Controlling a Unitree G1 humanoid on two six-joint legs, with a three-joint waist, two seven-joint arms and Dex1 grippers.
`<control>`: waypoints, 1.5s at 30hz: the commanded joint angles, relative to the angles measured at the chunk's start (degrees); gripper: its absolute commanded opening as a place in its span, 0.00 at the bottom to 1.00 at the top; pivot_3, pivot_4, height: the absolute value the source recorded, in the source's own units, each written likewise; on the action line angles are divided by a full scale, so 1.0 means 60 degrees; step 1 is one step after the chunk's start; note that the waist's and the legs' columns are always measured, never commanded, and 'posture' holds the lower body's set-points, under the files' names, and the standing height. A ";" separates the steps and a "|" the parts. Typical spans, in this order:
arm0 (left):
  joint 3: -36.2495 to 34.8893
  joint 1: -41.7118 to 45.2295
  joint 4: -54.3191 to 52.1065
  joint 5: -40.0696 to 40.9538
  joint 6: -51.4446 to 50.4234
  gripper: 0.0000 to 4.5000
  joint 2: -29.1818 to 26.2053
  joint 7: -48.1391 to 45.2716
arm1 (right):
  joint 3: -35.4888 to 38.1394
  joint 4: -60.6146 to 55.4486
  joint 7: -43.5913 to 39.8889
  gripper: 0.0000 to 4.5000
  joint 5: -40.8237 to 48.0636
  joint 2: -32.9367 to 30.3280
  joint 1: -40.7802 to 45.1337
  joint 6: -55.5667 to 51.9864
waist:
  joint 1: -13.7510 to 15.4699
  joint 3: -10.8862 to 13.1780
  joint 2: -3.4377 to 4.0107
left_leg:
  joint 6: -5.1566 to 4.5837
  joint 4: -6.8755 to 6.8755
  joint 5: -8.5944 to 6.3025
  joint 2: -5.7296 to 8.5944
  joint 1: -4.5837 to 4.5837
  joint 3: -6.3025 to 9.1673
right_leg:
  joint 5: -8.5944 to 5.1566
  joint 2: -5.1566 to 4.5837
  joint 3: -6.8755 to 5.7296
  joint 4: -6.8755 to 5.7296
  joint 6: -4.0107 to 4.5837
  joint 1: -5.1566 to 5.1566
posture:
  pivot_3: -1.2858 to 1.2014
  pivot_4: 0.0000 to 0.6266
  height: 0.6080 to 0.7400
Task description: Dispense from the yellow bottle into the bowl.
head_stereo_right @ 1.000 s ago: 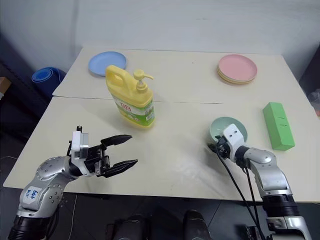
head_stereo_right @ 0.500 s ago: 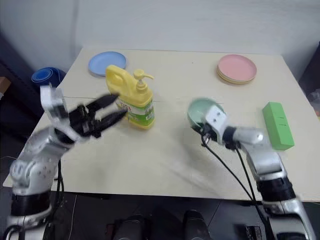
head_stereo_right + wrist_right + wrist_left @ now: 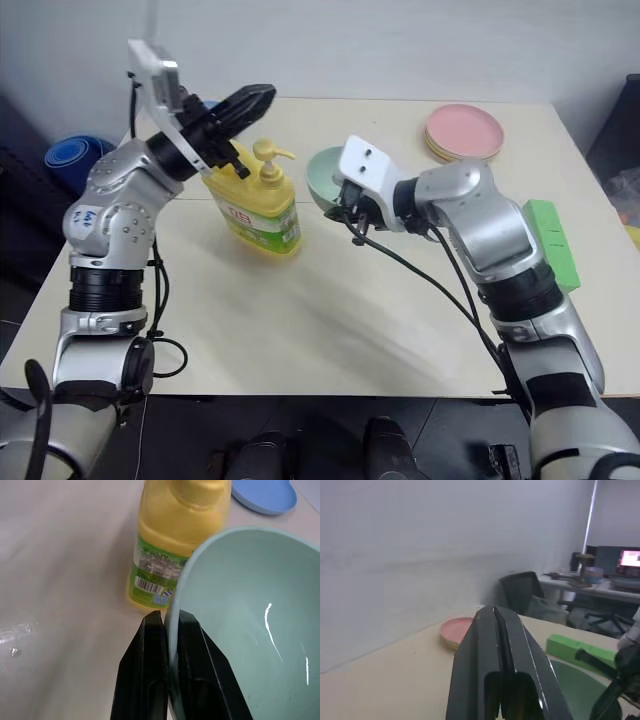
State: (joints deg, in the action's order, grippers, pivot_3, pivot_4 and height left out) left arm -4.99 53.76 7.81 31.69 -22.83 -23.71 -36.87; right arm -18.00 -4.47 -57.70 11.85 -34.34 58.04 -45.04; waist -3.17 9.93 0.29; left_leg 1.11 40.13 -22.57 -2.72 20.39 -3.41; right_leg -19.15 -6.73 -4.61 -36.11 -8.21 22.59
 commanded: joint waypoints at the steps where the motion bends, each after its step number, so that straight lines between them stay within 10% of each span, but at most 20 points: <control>1: 0.0008 0.0201 -0.0289 0.0039 -0.0350 0.01 0.0078 -0.0004 | -0.0006 -0.0500 -0.0048 0.00 0.0098 0.0061 0.0492 -0.0441 | -0.0041 0.0000 0.0000 | 0.0000 0.0001 0.0000 0.0000 0.0000 0.0001 | 0.0000 0.0000 0.0000 -0.0001 0.0000 0.0000 | 0.52 0.24 1.00; 36: 0.1171 -0.1842 0.0288 -0.2105 -0.2370 0.01 -0.0051 0.1032 | -0.0421 -0.0678 0.0189 0.00 0.0101 0.1274 0.1062 -0.0928 | -0.0260 -0.0132 0.0057 | 0.0001 0.0004 0.0000 0.0003 -0.0093 0.0069 | 0.0000 -0.0010 0.0009 -0.0106 0.0001 -0.0060 | 0.52 0.24 1.00; 45: -0.0572 -0.1377 -0.0210 -0.1006 -0.0689 0.01 0.0624 0.0832 | 0.0044 -0.0284 0.0245 0.00 -0.0157 0.0222 -0.0358 -0.0112 | 0.0008 -0.0139 0.0061 | 0.0002 -0.0022 -0.0001 0.0004 -0.0191 0.0124 | -0.0003 -0.0008 0.0018 -0.0013 0.0005 -0.0183 | 0.52 0.24 1.00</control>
State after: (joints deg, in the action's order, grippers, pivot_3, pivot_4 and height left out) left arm -6.54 47.05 5.02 24.64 -28.30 -19.64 -30.64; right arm -20.87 -6.55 -56.57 11.59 -30.84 57.56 -48.93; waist -3.12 9.10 0.66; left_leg 1.12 40.00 -22.57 -2.69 19.32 -2.67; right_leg -19.16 -6.78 -4.51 -36.09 -8.18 21.50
